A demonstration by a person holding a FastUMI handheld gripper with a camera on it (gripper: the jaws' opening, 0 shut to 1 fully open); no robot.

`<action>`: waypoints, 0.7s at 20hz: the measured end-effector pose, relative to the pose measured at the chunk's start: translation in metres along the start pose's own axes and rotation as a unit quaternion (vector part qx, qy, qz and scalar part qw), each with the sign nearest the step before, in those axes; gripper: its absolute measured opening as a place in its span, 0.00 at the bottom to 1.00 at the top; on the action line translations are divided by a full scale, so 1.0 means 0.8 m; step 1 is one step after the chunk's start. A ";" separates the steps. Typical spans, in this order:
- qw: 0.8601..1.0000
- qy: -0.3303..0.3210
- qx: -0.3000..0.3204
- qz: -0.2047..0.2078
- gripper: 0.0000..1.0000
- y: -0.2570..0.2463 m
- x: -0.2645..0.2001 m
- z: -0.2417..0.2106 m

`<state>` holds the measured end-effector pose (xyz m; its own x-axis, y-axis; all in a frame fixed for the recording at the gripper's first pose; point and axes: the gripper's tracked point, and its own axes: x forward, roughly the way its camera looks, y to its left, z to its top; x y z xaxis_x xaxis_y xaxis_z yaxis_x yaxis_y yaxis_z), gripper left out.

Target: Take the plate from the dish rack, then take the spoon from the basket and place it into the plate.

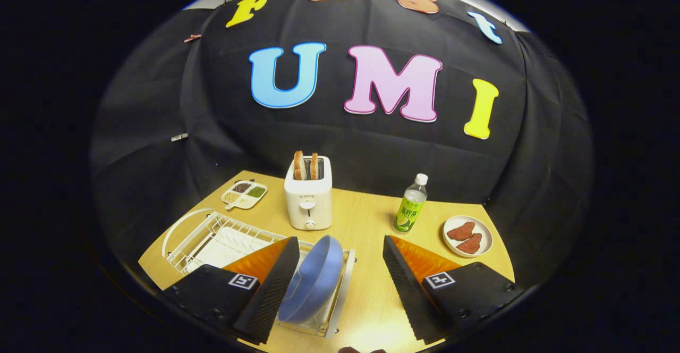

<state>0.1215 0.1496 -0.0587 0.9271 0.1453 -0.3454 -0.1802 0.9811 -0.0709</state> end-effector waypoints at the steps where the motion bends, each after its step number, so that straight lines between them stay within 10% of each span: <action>1: 1.000 0.018 -0.003 -0.006 0.97 -0.001 0.010 -0.011; 5: 0.994 0.107 0.027 -0.016 0.94 0.004 0.044 -0.074; 10: 0.983 0.161 0.092 -0.021 0.45 0.017 0.057 -0.100; 14: 0.981 0.159 0.097 -0.051 0.33 0.009 0.056 -0.096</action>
<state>0.1364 0.1536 -0.1469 0.7825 0.0281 -0.6220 0.0031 0.9988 0.0489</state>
